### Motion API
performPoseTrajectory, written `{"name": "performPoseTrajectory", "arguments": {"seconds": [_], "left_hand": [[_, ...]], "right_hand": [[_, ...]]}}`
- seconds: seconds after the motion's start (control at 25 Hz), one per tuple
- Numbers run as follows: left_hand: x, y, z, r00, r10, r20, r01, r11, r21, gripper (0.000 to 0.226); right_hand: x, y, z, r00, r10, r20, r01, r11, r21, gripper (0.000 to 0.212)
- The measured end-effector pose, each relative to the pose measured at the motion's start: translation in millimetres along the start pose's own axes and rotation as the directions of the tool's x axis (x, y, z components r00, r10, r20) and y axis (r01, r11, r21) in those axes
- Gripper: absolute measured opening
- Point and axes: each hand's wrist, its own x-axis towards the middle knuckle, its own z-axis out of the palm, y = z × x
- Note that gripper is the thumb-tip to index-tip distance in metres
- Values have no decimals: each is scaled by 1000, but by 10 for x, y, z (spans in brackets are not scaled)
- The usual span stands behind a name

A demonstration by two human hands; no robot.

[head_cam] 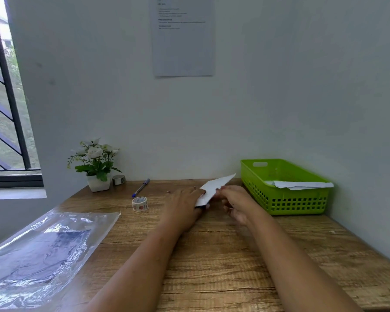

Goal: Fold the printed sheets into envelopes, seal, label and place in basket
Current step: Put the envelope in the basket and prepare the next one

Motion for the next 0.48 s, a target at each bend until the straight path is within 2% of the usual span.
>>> {"name": "performPoseTrajectory", "arguments": {"seconds": [0.08, 0.16, 0.2, 0.28, 0.36, 0.44, 0.48], "left_hand": [[0, 72, -12, 988, 20, -152, -44, 987, -155, 31], [15, 92, -21, 977, -44, -209, -33, 937, -348, 31], [18, 79, -53, 968, -98, -232, -22, 885, -465, 33], [36, -14, -169, 932, -253, -260, -17, 685, -728, 33], [49, -172, -282, 916, -370, -155, 15, 417, -909, 30], [16, -329, -356, 921, -383, 69, 148, 182, -972, 27], [-18, -399, -380, 917, -355, 180, 231, 106, -967, 28]], "right_hand": [[-35, -29, 24, 996, -63, 61, 63, 998, 9, 16], [-49, -29, 33, 990, -106, 93, 103, 994, 39, 23], [-43, -13, 22, 989, -114, 97, 112, 993, 34, 28], [-12, 14, -6, 988, -125, 92, 126, 992, -12, 39], [58, 48, -51, 983, -186, 3, 185, 981, -55, 50], [149, 80, -133, 943, -284, -174, 272, 958, -90, 59], [182, 93, -174, 923, -305, -235, 283, 951, -122, 63]]}}
